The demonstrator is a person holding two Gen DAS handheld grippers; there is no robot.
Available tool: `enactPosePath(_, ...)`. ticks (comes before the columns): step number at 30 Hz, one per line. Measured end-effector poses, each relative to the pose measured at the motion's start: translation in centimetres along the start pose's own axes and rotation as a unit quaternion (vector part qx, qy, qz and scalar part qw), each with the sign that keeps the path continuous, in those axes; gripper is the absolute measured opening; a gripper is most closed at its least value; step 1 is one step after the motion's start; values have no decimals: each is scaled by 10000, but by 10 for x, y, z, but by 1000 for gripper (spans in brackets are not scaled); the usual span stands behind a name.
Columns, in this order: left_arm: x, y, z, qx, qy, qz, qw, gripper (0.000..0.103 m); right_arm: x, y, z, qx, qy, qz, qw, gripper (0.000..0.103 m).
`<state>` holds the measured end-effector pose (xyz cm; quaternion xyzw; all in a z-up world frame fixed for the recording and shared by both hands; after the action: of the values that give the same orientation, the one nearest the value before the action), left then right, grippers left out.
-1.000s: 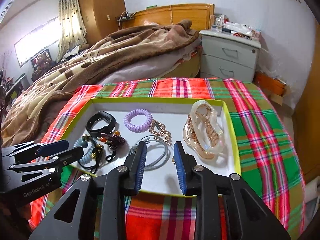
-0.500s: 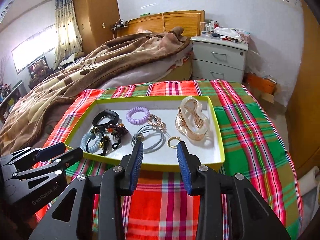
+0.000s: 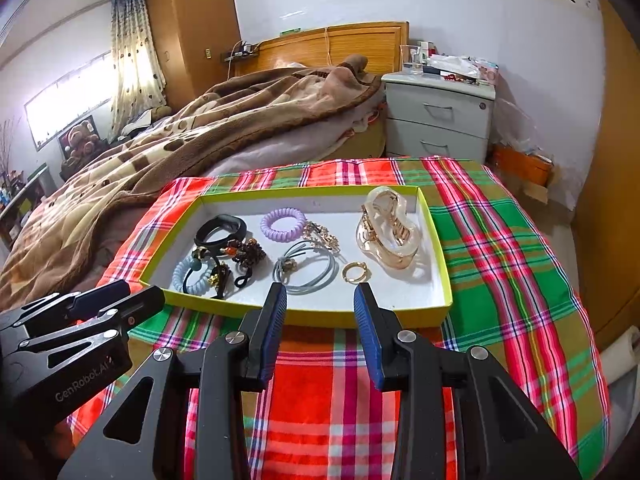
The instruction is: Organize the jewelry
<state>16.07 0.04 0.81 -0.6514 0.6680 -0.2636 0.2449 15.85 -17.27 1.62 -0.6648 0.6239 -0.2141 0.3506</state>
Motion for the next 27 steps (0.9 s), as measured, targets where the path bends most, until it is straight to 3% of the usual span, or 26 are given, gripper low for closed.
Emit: enactPosePath(27,-7,6,-3,-72,-53,-76,9999,43,-11,5,-5,-53,14,-54,10000,36)
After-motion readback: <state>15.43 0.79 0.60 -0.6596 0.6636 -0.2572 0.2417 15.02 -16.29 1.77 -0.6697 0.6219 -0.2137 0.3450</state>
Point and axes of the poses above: each gripper's, at about its wrist camera, not at the fingertips, and z roughly the way its jaws point, x to its right, y to its underside, the point moved 2 cm from there along z, roughly the way its jaws point, and after that the axes turned 4 degrees about -y, right-handed, at the moved point
